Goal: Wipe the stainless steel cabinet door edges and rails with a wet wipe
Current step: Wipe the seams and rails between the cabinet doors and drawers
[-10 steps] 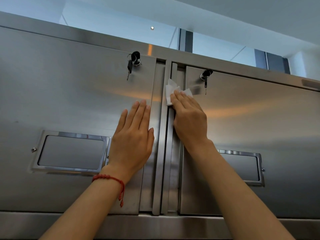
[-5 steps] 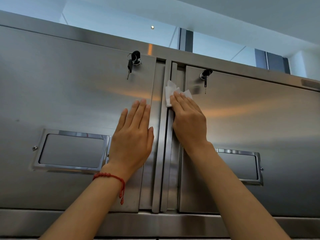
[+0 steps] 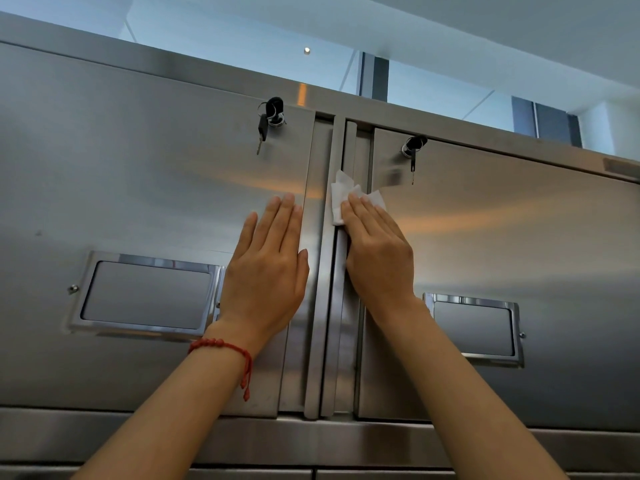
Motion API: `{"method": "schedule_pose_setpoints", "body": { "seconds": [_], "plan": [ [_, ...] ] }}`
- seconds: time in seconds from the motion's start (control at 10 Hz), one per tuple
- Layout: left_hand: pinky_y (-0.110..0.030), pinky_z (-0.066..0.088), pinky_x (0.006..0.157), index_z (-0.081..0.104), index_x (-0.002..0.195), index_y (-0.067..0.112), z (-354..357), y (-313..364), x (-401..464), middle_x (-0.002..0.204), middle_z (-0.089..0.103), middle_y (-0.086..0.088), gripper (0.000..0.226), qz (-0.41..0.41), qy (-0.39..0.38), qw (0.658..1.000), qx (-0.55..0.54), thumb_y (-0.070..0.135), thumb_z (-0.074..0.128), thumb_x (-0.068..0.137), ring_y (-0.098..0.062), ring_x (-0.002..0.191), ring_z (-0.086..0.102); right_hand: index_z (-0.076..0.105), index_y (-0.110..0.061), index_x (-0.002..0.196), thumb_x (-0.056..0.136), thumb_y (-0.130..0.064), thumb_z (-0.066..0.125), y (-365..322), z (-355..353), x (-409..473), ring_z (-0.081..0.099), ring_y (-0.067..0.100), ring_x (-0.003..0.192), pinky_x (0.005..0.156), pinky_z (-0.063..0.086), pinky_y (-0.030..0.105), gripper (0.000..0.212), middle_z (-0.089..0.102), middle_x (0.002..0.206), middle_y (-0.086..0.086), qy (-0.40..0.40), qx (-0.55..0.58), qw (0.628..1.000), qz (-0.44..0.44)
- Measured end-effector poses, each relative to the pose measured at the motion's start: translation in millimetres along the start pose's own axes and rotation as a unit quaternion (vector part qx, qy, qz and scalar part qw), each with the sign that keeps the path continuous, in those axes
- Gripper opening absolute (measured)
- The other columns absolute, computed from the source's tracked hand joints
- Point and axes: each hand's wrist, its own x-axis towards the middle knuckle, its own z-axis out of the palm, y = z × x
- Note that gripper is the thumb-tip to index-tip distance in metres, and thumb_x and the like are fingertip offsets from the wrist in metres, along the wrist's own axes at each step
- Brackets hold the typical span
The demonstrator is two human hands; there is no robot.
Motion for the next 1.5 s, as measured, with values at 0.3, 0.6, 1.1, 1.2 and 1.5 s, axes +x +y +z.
{"method": "schedule_pose_setpoints", "body": {
  "seconds": [0.3, 0.6, 1.1, 1.2, 1.5],
  "plan": [
    [-0.047, 0.024, 0.112, 0.032, 0.140, -0.001, 1, 0, 0, 0.147, 0.030, -0.019, 0.055, 0.001, 0.003, 1.000, 0.000, 0.028, 0.025, 0.093, -0.031, 0.137, 0.027, 0.065, 0.008, 0.111, 0.068, 0.008, 0.078, -3, 0, -4, 0.063, 0.035, 0.106, 0.094, 0.045, 0.044, 0.044, 0.063, 0.114, 0.024, 0.001, 0.004, 1.000, 0.004],
    [-0.046, 0.022, 0.113, 0.029, 0.141, 0.000, 1, 0, 0, 0.149, 0.027, -0.018, 0.056, -0.002, -0.006, 1.000, -0.004, 0.030, 0.022, 0.094, -0.029, 0.139, 0.023, 0.065, 0.008, 0.110, 0.066, 0.010, 0.079, -6, -1, -7, 0.063, 0.034, 0.106, 0.094, 0.044, 0.044, 0.046, 0.063, 0.114, 0.024, 0.005, 0.007, 1.000, 0.015],
    [-0.044, 0.017, 0.115, 0.025, 0.143, 0.002, 2, -1, 0, 0.150, 0.023, -0.017, 0.056, -0.002, -0.015, 1.000, -0.002, 0.030, 0.022, 0.094, -0.027, 0.141, 0.019, 0.065, 0.010, 0.108, 0.064, 0.014, 0.077, -9, -5, -15, 0.063, 0.036, 0.104, 0.092, 0.047, 0.047, 0.046, 0.064, 0.112, 0.026, 0.000, 0.019, 1.000, 0.011],
    [-0.045, 0.017, 0.115, 0.025, 0.143, 0.002, 1, 0, 0, 0.150, 0.023, -0.016, 0.057, -0.003, -0.015, 1.000, -0.005, 0.031, 0.021, 0.094, -0.027, 0.141, 0.019, 0.065, 0.010, 0.108, 0.065, 0.014, 0.077, -8, -5, -11, 0.063, 0.036, 0.104, 0.092, 0.047, 0.046, 0.045, 0.064, 0.112, 0.026, 0.003, 0.020, 1.000, 0.015],
    [-0.044, 0.016, 0.116, 0.024, 0.143, 0.001, 1, 1, 0, 0.151, 0.022, -0.016, 0.055, -0.003, -0.016, 1.000, -0.003, 0.026, 0.032, 0.095, -0.027, 0.141, 0.018, 0.065, 0.009, 0.109, 0.066, 0.010, 0.079, -10, -8, -23, 0.062, 0.035, 0.106, 0.092, 0.049, 0.047, 0.045, 0.064, 0.113, 0.025, -0.006, 0.024, 1.000, 0.010]
  ]
}}
